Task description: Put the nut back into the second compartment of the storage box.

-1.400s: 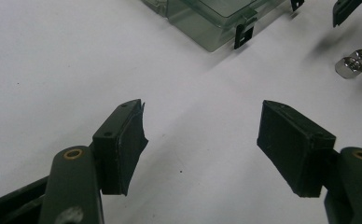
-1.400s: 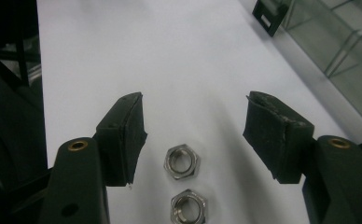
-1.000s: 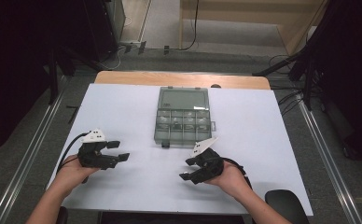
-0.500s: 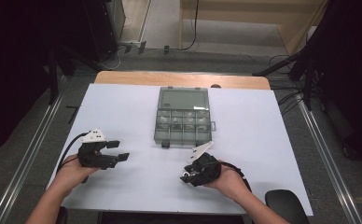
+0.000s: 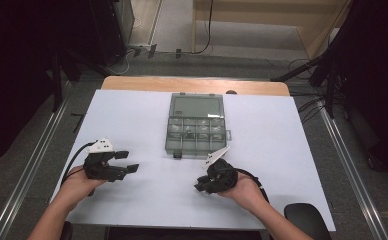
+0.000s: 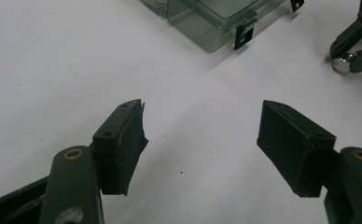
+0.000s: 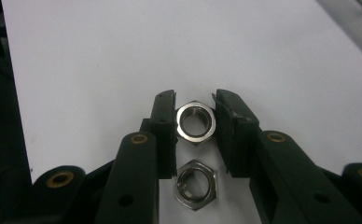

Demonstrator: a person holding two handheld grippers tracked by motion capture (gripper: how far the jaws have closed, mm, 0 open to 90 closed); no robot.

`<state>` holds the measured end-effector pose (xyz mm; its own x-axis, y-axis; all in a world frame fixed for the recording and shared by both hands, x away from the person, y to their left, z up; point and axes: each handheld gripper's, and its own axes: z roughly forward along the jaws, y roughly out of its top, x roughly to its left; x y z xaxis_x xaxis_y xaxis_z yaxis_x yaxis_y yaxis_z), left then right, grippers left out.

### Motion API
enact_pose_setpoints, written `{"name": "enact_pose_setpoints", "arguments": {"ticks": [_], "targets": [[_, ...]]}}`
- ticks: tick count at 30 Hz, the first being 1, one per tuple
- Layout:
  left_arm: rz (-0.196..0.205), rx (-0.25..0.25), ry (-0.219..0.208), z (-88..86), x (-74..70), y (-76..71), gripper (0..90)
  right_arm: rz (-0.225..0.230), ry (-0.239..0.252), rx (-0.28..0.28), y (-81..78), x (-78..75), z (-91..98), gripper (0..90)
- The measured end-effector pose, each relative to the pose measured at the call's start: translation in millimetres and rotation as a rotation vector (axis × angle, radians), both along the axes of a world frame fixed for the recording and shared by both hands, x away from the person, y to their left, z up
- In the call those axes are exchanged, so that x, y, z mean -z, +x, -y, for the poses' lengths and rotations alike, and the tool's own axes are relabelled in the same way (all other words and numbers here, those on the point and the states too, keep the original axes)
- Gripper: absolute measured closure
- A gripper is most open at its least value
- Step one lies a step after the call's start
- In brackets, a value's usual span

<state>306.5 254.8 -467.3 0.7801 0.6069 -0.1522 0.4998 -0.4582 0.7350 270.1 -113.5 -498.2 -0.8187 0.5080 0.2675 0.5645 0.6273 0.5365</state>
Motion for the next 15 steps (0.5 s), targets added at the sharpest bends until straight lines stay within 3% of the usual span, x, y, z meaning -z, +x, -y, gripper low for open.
{"name": "enact_pose_setpoints", "arguments": {"ticks": [10,15], "targets": [[-0.002,0.0,0.001,-0.2,0.5,0.5,31.5,0.001,0.069,0.051,9.9,-11.0,6.7,70.6],[-0.005,0.0,-0.002,-0.4,0.2,0.5,31.5,0.01,0.078,0.056,14.0,-15.5,4.6,70.6]]}}
